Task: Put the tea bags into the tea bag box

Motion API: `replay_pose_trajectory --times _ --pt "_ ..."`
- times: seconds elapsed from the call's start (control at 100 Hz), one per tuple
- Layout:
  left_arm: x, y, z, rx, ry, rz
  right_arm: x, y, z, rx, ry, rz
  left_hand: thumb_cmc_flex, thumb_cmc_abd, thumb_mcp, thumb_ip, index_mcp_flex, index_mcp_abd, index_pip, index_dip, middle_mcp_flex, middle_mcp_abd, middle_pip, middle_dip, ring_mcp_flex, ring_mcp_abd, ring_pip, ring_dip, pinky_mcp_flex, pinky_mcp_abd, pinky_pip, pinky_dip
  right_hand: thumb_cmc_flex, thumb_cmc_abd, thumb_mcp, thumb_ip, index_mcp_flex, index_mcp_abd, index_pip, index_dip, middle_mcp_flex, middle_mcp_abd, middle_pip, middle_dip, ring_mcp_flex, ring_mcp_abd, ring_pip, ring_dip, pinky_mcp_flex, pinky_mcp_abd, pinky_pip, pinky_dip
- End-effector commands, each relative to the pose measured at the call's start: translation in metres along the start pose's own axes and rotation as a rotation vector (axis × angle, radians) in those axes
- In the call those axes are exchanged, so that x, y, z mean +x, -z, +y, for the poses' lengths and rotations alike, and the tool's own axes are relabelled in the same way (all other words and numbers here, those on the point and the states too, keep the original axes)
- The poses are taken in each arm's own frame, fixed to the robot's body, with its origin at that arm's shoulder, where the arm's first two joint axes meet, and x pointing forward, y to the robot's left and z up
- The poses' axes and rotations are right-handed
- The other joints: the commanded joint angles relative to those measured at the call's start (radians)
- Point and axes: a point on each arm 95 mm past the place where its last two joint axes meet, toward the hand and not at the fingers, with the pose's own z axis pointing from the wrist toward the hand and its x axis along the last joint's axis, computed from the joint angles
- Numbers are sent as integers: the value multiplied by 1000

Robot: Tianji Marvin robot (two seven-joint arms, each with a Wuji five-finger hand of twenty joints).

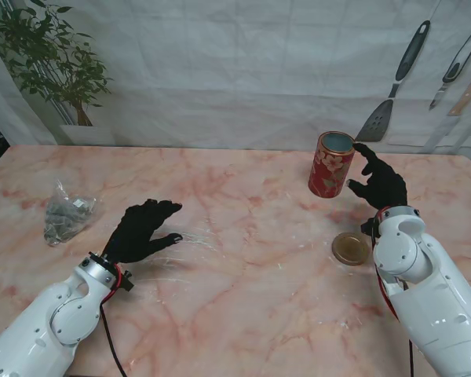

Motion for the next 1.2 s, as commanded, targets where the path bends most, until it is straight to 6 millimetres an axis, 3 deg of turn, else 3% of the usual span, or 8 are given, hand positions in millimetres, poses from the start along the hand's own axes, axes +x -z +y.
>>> replay_pose_trajectory --times 0.0,0.32,0.44,0.62,0.64,0.72,1.01,1.19 --pt "0 -2 -1 -10 1 1 6 -7 1 13 1 4 -17 38 -15 13 -25 -24 6 1 5 -26 -8 7 5 -4 -5 8 1 1 14 15 31 -18 16 -35 -27 -32 11 -13 15 -24 35 21 25 -7 30 18 4 21 26 -13" --pt "-3 -2 -1 -19 4 -5 13 -34 -2 80 43 -9 -16 39 -15 12 -24 -23 6 1 6 -25 -8 7 7 -4 -5 9 1 1 15 15 112 40 7 -31 -38 -55 107 -39 23 -43 92 70 42 -17 85 35 14 24 54 -24" --pt "-4 -1 -1 -22 7 -10 17 -42 -3 102 65 -10 -15 38 -16 12 -24 -23 6 1 6 -26 -7 7 7 -4 -4 9 1 0 15 15 164 52 -25 -92 -41 -64 184 -71 34 -43 103 109 51 -22 103 39 18 25 64 -30" --pt "-6 -1 0 -26 11 -18 20 -54 -4 132 104 -22 -16 39 -16 12 -24 -23 6 1 8 -23 -7 7 10 -2 -3 10 1 1 16 16 220 65 -48 -120 -1 -72 277 -83 61 -39 120 135 71 -26 130 49 29 29 76 -31" --pt "-6 -1 0 -26 11 -19 20 -55 -5 135 110 -24 -15 39 -16 12 -24 -22 6 1 8 -26 -6 7 10 -2 -3 10 0 1 16 15 229 67 -57 -121 -3 -71 328 -115 67 -39 121 144 75 -27 136 49 31 31 80 -35" --pt "-7 0 0 -27 12 -22 20 -60 -5 152 135 -34 -15 39 -15 12 -23 -25 6 1 9 -24 -6 7 10 -4 -3 10 1 0 16 16 246 66 -56 -131 15 -69 358 -125 83 -41 136 156 88 -29 153 56 39 33 88 -35" --pt "-9 1 0 -27 15 -29 18 -72 -10 154 180 -77 -16 39 -16 12 -24 -24 6 1 8 -26 -7 7 10 -2 -3 10 1 0 17 15 275 73 -42 -149 72 -26 449 -136 139 -60 193 191 136 -37 204 69 69 41 121 -35" --pt "-10 1 0 -25 14 -31 14 -75 -14 149 198 -105 -16 39 -16 12 -23 -24 7 2 10 -22 -6 8 9 -3 -3 10 1 0 17 15 281 78 -27 -150 159 23 501 -131 178 -70 232 208 171 -35 241 77 92 43 146 -32"
